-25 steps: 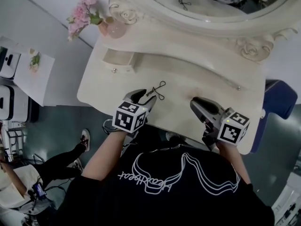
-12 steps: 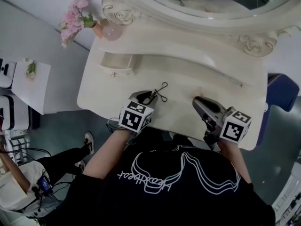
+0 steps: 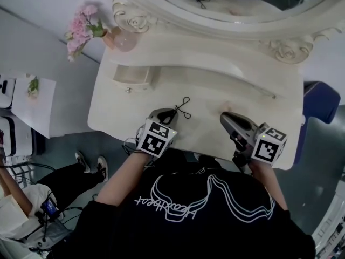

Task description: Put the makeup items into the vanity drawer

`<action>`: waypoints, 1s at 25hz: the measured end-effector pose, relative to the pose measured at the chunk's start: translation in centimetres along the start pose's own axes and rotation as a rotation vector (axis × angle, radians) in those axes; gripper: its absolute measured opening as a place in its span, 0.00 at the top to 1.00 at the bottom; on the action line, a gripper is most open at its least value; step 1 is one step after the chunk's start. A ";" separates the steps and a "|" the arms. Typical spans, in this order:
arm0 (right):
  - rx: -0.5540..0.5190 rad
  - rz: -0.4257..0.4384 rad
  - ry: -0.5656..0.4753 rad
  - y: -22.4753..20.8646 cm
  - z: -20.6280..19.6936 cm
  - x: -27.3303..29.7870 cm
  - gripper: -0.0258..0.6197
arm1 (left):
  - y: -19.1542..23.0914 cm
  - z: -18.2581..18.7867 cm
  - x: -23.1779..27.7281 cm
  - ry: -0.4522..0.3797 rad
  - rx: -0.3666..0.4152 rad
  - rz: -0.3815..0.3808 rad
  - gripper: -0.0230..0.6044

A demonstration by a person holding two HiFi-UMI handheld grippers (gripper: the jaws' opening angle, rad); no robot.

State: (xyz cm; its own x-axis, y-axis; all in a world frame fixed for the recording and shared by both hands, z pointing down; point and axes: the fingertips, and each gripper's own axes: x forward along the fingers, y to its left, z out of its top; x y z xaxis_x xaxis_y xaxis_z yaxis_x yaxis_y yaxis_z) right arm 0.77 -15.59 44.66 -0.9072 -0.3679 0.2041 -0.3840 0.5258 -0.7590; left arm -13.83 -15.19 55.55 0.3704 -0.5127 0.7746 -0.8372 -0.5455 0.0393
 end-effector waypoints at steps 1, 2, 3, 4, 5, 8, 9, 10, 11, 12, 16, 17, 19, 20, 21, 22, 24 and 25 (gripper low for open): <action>0.001 -0.002 -0.001 0.0 0.0 0.0 0.91 | 0.0 0.0 0.0 0.005 0.002 -0.005 0.92; 0.001 -0.004 -0.002 0.0 0.1 0.1 0.91 | -0.1 0.0 0.0 0.009 0.001 -0.010 0.92; 0.000 -0.005 -0.003 0.0 0.1 0.1 0.91 | -0.1 0.0 0.0 0.010 -0.002 -0.016 0.92; 0.000 -0.004 -0.005 0.1 0.2 0.2 0.91 | -0.1 0.1 -0.1 0.010 -0.003 -0.023 0.92; -0.001 -0.002 -0.006 0.3 0.2 0.3 0.91 | -0.2 0.2 -0.2 0.008 -0.003 -0.031 0.92; -0.008 0.004 -0.001 0.8 0.3 0.6 0.92 | -0.3 0.6 -0.9 0.012 0.011 -0.065 0.92; -0.011 0.006 0.001 1.0 0.4 0.7 0.93 | -0.3 0.7 -1.2 0.015 0.019 -0.075 0.92; -0.015 0.006 0.004 1.2 0.5 0.8 0.93 | -0.1 1.0 -1.6 0.014 0.025 -0.082 0.92; -0.019 0.005 0.006 1.3 0.6 0.8 0.93 | 0.2 1.2 -2.0 0.011 0.028 -0.087 0.92; -0.022 0.003 0.009 1.4 0.7 0.9 0.93 | 0.6 1.6 -2.5 0.004 0.028 -0.088 0.92; -0.028 0.000 0.017 1.8 0.9 1.5 0.93 | 2.4 2.7 -4.5 -0.029 0.019 -0.077 0.92; -0.029 0.002 0.020 1.9 0.9 1.8 0.93 | 3.0 2.9 -5.0 -0.037 0.014 -0.073 0.92; -0.030 0.009 0.026 2.1 0.9 2.6 0.93 | 4.1 3.3 -6.0 -0.048 0.008 -0.061 0.92; -0.030 0.013 0.029 2.3 0.9 3.0 0.93 | 4.7 3.4 -6.4 -0.052 0.011 -0.052 0.92; -0.030 0.016 0.032 2.4 0.9 3.4 0.93 | 5.4 3.6 -6.8 -0.056 0.016 -0.041 0.92; -0.030 0.019 0.034 2.5 1.0 3.8 0.93 | 5.9 3.7 -7.2 -0.060 0.021 -0.031 0.92; -0.032 0.025 0.038 2.7 1.1 4.7 0.93 | 7.0 3.9 -7.8 -0.067 0.020 -0.021 0.92; -0.033 0.029 0.040 2.9 1.2 5.2 0.93 | 7.4 4.0 -8.1 -0.071 0.014 -0.022 0.92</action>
State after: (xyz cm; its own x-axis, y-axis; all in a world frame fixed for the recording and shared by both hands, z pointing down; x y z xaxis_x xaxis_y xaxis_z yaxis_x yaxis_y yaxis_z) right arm -4.89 -16.87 42.78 -0.9237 -0.3220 0.2075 -0.3627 0.5609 -0.7442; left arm -21.43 -17.72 47.06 0.4171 -0.5457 0.7268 -0.8228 -0.5664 0.0468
